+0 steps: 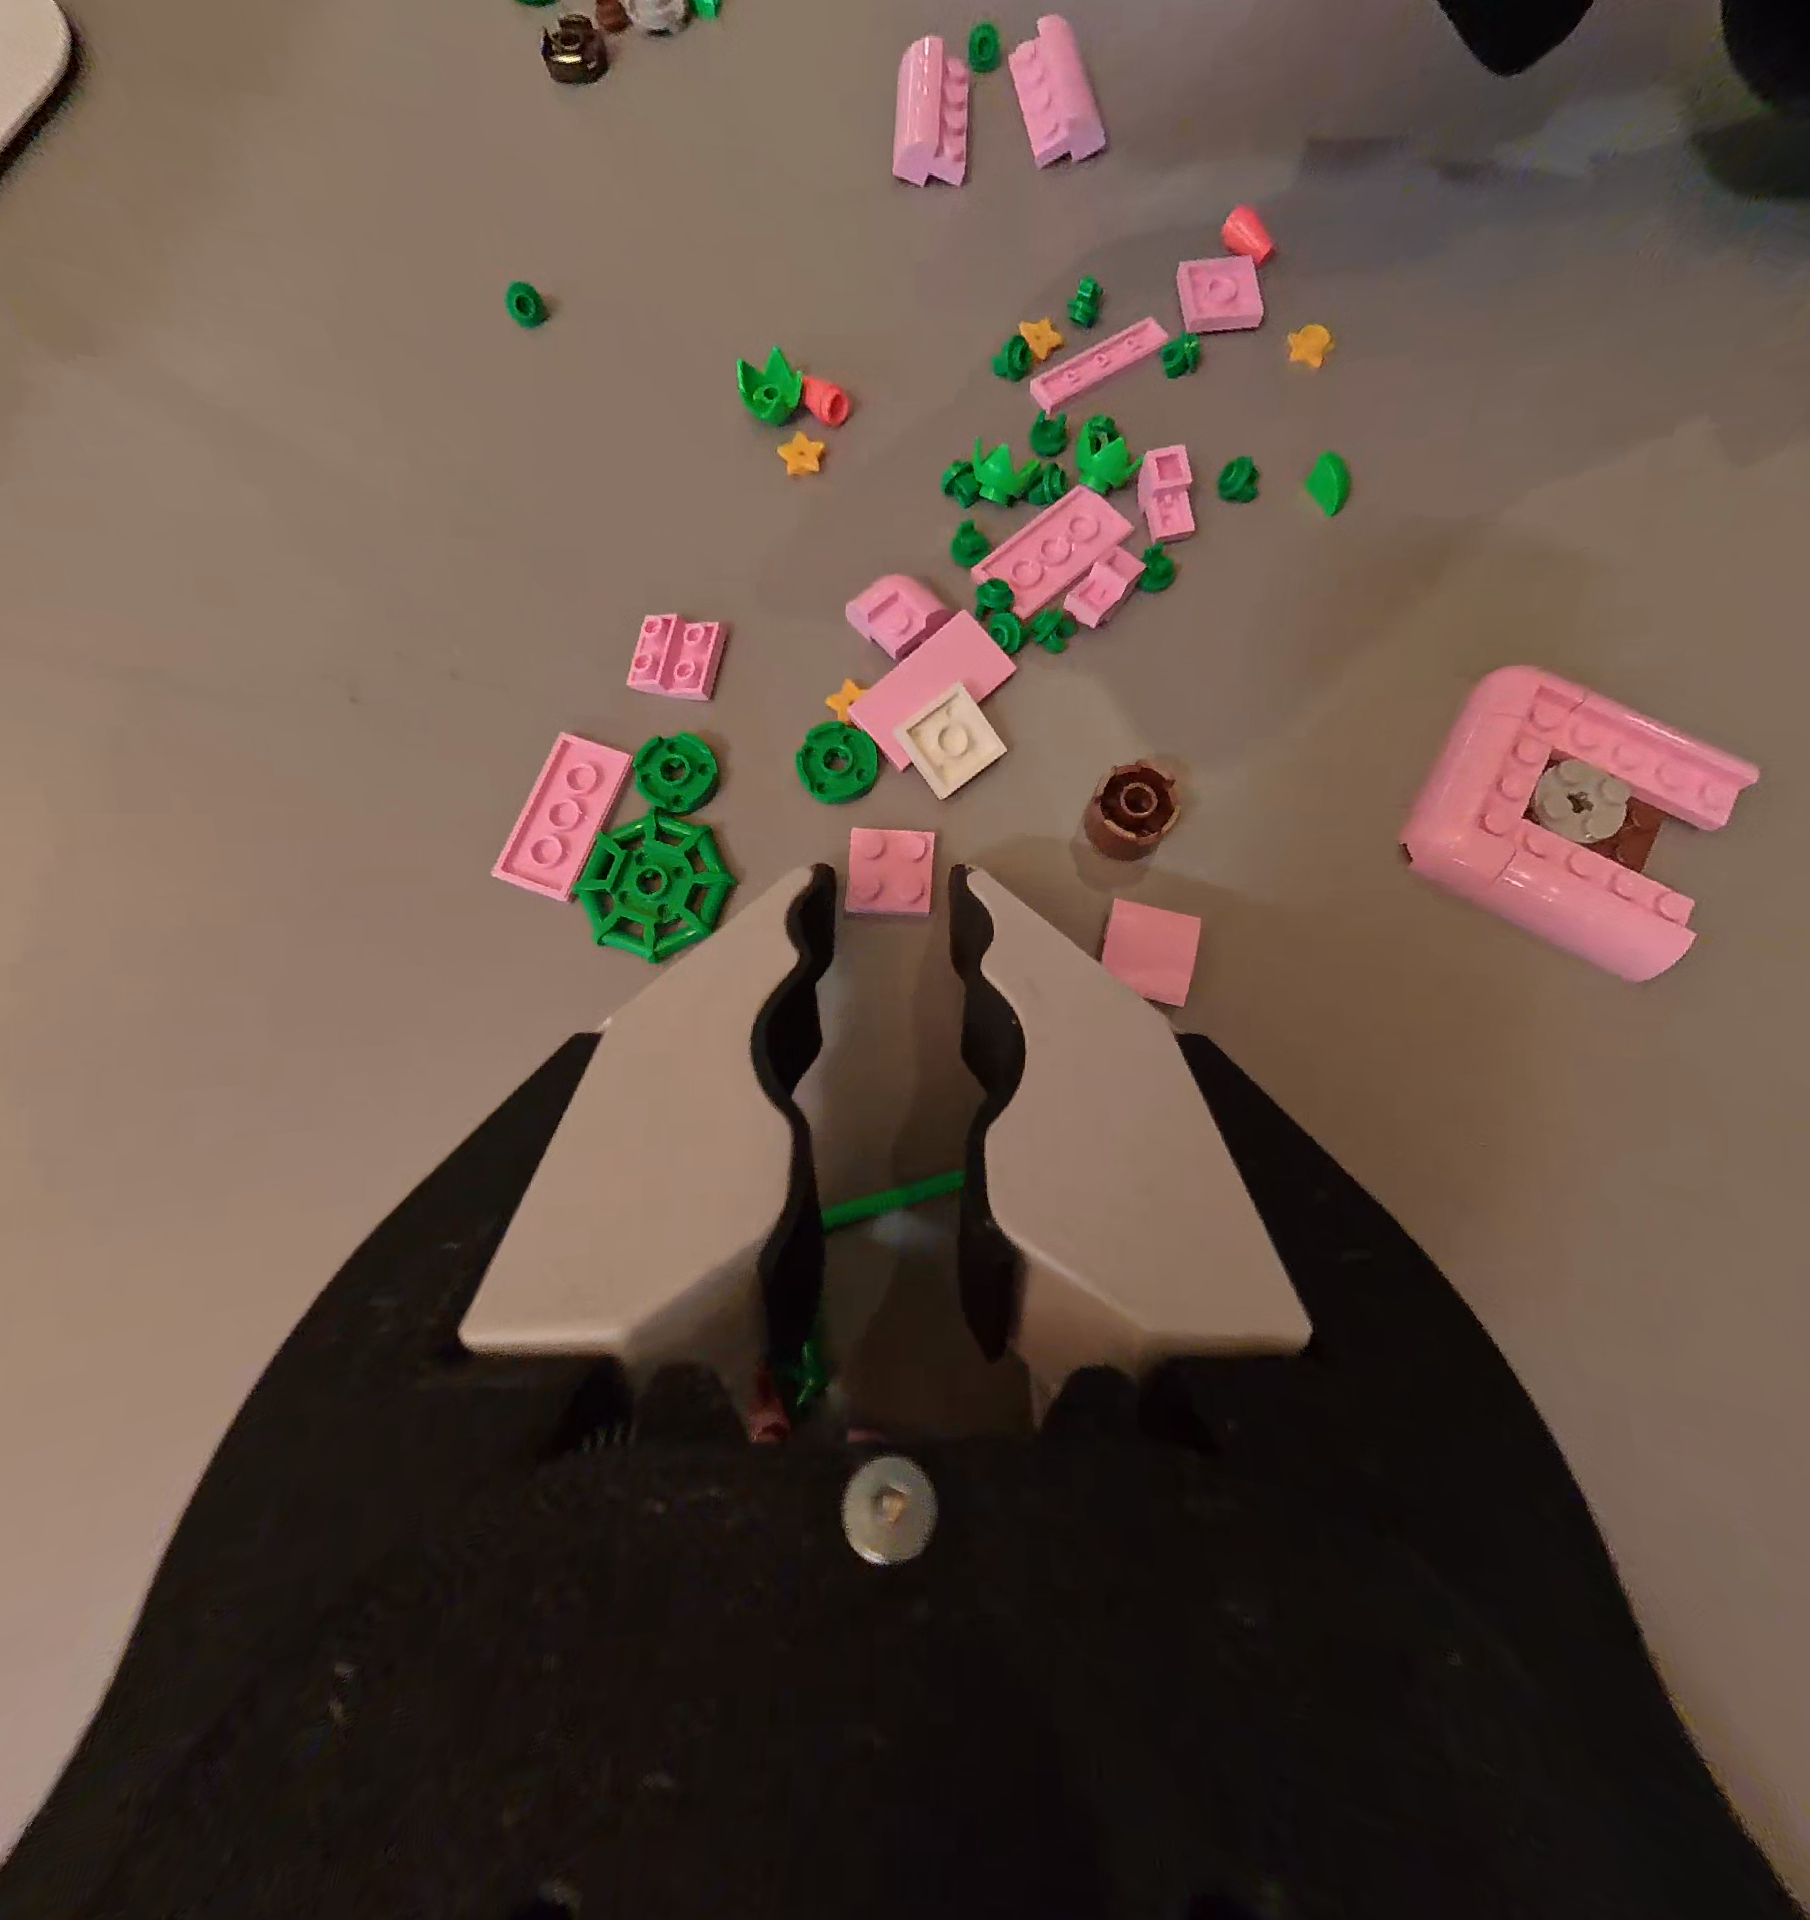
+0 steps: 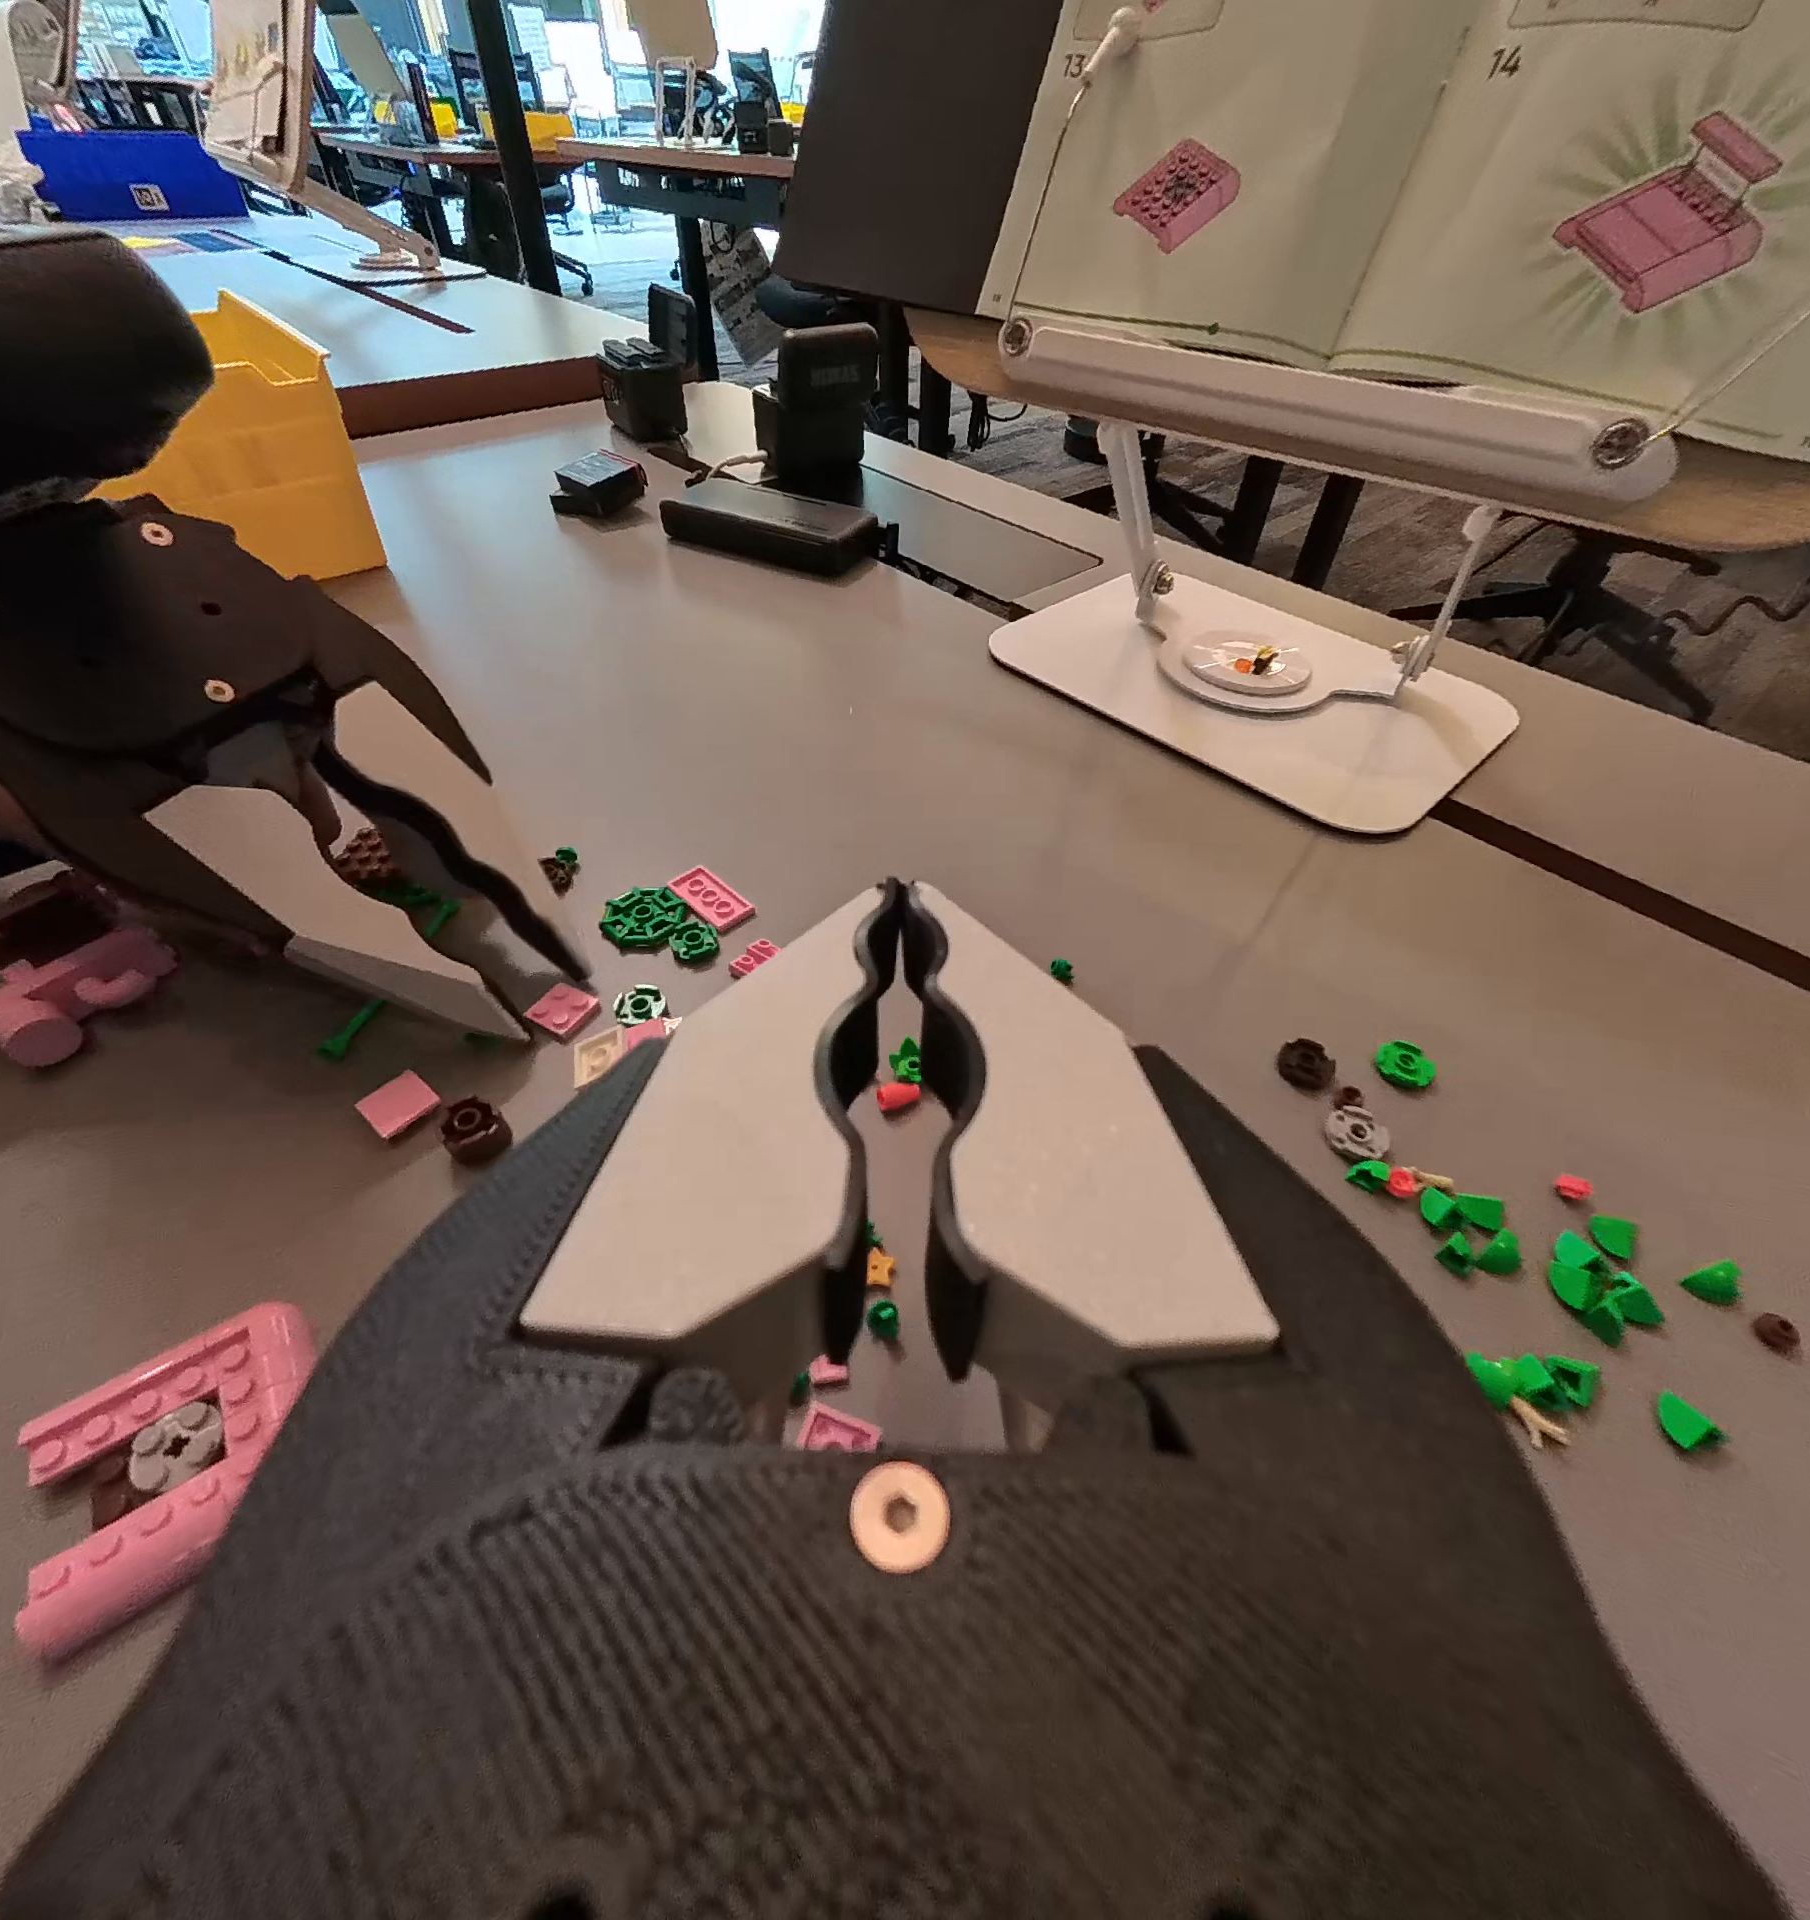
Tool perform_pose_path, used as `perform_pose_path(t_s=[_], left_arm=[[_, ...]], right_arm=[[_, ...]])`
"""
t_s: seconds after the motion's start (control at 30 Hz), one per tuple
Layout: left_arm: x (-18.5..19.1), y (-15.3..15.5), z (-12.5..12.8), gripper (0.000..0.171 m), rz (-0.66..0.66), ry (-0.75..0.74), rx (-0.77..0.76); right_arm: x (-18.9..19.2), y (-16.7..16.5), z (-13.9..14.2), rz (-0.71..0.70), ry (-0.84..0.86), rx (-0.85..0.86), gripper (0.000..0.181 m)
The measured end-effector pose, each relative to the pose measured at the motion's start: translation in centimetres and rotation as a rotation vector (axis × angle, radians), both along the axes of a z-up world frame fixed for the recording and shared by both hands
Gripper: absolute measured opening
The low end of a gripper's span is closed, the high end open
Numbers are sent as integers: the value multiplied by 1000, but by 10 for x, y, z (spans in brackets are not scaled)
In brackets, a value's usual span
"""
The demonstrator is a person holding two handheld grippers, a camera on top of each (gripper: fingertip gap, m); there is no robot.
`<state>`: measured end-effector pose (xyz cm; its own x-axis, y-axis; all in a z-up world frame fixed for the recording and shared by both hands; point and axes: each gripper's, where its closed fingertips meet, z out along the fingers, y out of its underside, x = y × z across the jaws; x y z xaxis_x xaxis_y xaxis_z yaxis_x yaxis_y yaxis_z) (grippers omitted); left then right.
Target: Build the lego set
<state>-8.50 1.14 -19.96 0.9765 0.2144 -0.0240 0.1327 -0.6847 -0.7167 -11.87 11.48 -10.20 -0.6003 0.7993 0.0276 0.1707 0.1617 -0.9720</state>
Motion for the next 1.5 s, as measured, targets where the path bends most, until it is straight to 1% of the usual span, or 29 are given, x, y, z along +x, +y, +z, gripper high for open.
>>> perform_pose_path(t_s=[0.13,0.27,0.3,0.37,0.47,0.53,0.57,0.63,0.8,0.93,1.13,1.27,1.5], left_arm=[[3,1,0,15,-10,-24,3],[5,4,8,14,-31,14,27],[10,7,14,14,-63,22,52],[32,16,27,14,-179,26,117],[83,28,43,14,-406,14,182],[112,32,43,14,-527,18,185],[121,33,38,15,-563,16,162],[131,33,30,15,-591,1,102],[138,30,21,15,-607,-9,43],[134,29,7,15,-592,45,-49],[135,29,7,16,-601,66,-53],[137,29,6,20,-612,77,-59],[135,30,7,19,-605,87,-50]], right_arm=[[-1,1,-2,-4,-2,1,0],[-2,2,-3,-9,-3,7,0],[-2,3,-2,-12,0,7,0],[-2,4,0,-16,7,4,0],[-2,5,2,-19,13,3,0],[-2,5,1,-22,14,10,0],[-3,5,0,-23,13,13,0],[-3,5,0,-22,11,15,0],[-4,7,-2,-28,12,22,0],[-5,8,-5,-27,-2,16,0],[-4,6,-3,-24,3,16,0],[-3,6,-2,-22,9,21,0],[-3,6,0,-24,18,25,0]])
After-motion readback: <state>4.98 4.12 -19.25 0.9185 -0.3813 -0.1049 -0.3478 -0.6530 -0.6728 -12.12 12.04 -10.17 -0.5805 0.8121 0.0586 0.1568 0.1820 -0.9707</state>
